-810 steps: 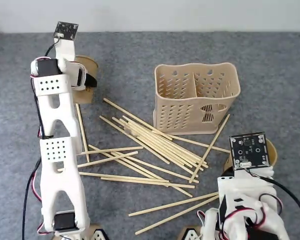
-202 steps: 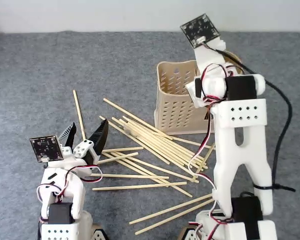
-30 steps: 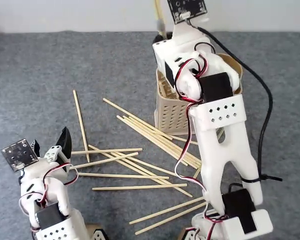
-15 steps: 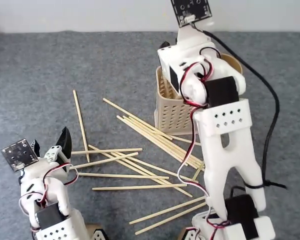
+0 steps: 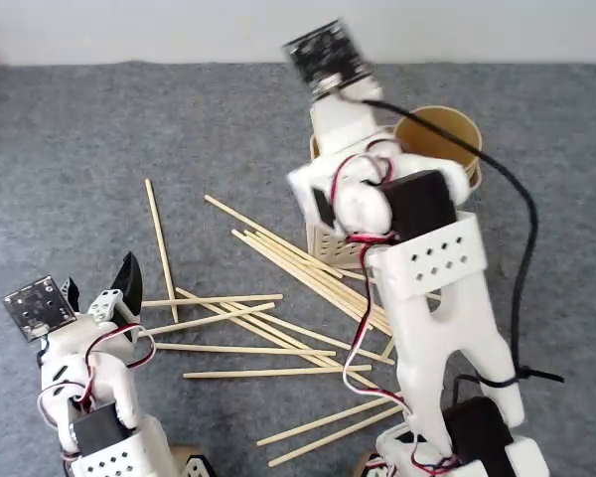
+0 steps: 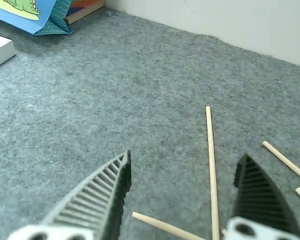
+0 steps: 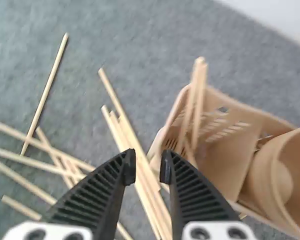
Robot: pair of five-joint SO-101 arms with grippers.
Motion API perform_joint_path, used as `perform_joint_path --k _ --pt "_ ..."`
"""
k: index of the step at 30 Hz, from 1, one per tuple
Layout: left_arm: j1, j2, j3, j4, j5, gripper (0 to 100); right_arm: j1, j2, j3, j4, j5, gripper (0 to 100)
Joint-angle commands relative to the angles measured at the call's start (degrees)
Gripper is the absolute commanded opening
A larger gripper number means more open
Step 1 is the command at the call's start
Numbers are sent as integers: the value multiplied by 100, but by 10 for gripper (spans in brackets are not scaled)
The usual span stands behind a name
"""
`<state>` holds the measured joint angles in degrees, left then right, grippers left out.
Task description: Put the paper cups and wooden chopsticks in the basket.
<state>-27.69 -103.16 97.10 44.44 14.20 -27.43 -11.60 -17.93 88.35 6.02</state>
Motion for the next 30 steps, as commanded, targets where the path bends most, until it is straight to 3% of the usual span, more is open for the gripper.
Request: perform_joint_path --k 1,7,12,22,30 --pt "-35 -97 -66 9 -62 316 -330 198 123 242 246 94" --pt "-35 -97 -66 9 -62 316 -637 1341 158 154 440 100" --pt "-26 -97 -66 9 -62 316 -760 2325 158 -22 677 181" --pt "-26 -97 -66 9 -62 316 -760 3960 158 -1393 1204 183" --pt "-26 -97 -66 18 -62 316 -760 4629 149 -1763 1275 183"
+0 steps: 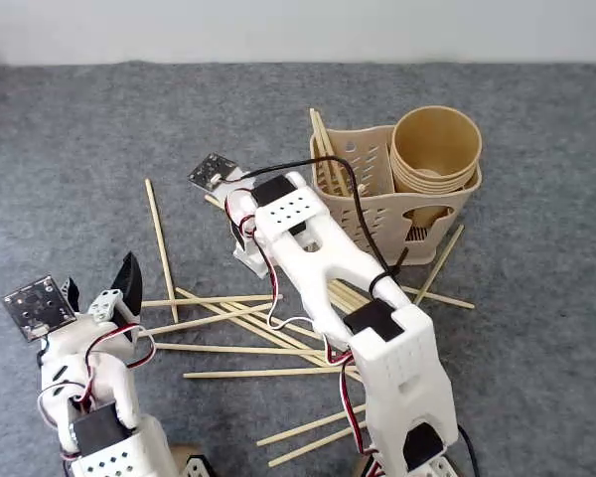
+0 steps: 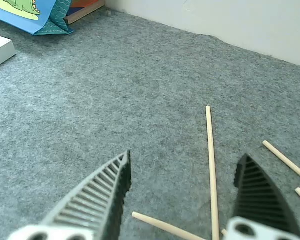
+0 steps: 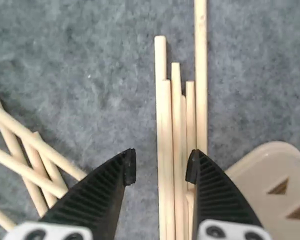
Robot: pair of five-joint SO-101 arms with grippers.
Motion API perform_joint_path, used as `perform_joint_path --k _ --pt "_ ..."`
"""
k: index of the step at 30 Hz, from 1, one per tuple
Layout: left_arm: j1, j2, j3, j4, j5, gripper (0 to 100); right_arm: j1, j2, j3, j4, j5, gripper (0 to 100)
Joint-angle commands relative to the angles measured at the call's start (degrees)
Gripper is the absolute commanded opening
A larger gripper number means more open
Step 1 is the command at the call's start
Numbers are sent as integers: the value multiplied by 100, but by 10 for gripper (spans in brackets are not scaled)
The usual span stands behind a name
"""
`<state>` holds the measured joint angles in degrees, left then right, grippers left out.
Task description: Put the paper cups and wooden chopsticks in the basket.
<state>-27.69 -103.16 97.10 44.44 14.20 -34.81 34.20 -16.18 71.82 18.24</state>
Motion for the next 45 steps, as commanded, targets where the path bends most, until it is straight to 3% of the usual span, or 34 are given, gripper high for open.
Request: perform_joint_path --k 1,10,19,28,45 --pt "-26 -97 -66 18 -62 316 -22 101 -44 -136 53 183" --pt "-26 -97 -66 18 -62 316 4 936 -774 -119 44 7" --pt "-26 -97 -66 26 -62 316 -22 954 -1477 1024 44 8" --pt "-26 -97 -66 26 -62 316 -22 -127 -2804 2747 35 8" --pt "-26 -97 -66 26 -62 316 -268 -2009 -3719 2844 -18 8"
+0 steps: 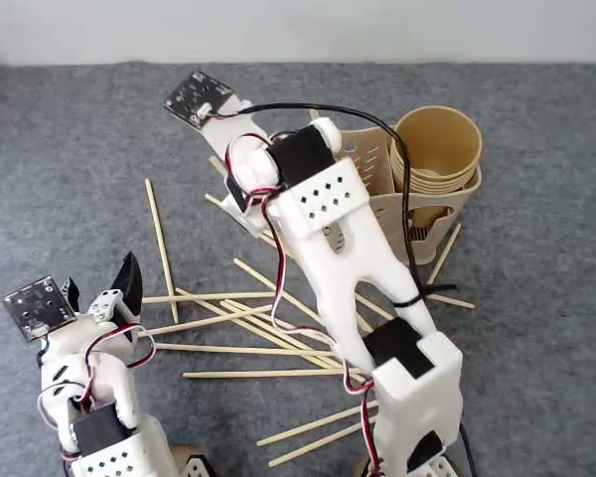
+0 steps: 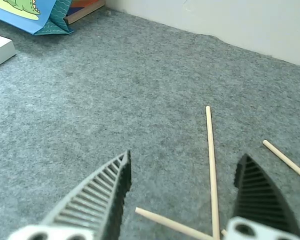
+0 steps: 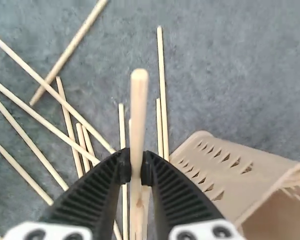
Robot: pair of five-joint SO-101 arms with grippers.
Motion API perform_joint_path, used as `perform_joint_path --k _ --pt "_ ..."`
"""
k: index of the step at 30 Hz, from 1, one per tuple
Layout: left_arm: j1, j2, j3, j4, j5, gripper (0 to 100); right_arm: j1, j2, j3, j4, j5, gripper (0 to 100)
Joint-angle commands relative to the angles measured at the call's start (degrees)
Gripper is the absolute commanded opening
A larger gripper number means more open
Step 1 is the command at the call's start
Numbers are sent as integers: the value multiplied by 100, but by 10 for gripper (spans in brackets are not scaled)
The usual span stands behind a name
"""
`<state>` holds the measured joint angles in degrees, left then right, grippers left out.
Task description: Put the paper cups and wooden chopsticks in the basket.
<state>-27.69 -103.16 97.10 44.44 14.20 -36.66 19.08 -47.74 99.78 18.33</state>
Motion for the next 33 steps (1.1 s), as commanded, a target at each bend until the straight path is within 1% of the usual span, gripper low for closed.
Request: perform_joint_path --k 1,6,12,16,23,29,33 --pt "-26 -97 -66 26 -62 316 -92 -532 -721 48 -26 8" --pt "-26 -97 -66 26 -62 316 -163 -567 -1697 48 -255 8" --pt "-26 -97 -66 26 -62 316 -136 -567 -2690 48 -264 8" --pt "-26 -97 -66 26 -62 316 110 -567 -3332 -224 -255 8" --pt "-26 -97 -66 26 -62 316 831 -611 -3552 -919 -246 8" --pt "-26 -97 -66 26 -62 316 1235 -629 -3560 -1349 -264 8" --pt "-26 -97 -66 26 -62 316 1376 -804 -3552 -1648 -668 8"
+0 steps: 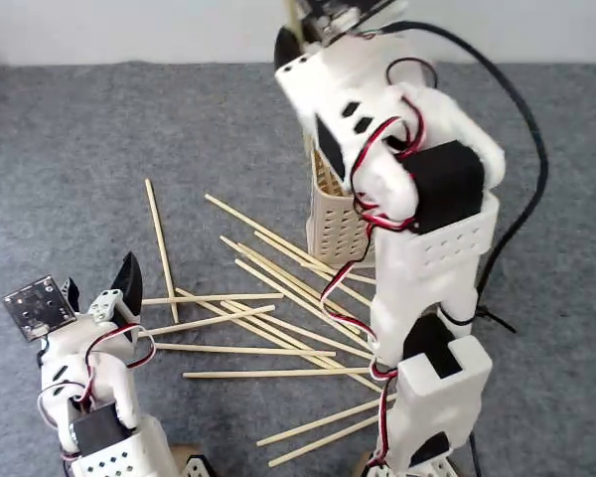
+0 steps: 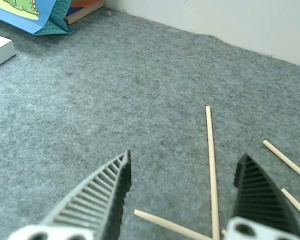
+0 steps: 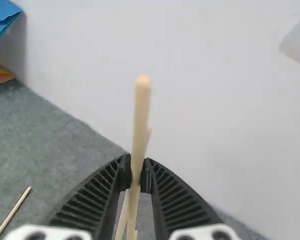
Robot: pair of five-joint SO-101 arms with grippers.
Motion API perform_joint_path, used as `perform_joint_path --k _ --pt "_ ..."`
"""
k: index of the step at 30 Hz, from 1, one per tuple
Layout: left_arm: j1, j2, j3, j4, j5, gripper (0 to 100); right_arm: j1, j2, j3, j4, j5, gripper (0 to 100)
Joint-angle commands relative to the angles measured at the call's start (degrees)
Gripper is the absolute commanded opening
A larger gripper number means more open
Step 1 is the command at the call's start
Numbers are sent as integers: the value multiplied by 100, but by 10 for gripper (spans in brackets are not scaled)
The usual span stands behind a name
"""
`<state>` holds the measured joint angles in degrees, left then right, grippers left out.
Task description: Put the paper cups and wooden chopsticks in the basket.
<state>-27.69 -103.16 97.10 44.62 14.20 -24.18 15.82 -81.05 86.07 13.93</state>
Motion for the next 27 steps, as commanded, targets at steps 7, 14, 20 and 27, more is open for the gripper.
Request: perform_joint_path --k 7,14,20,27 --pt "-26 -97 -66 9 -62 316 84 -875 -202 -330 -290 8" --pt "-26 -97 -66 9 -62 316 136 -945 -185 84 -264 8" --pt "-26 -97 -66 9 -62 316 136 -884 -167 989 -290 8" --pt "-26 -97 -66 9 -62 316 453 -22 -176 1631 -308 8"
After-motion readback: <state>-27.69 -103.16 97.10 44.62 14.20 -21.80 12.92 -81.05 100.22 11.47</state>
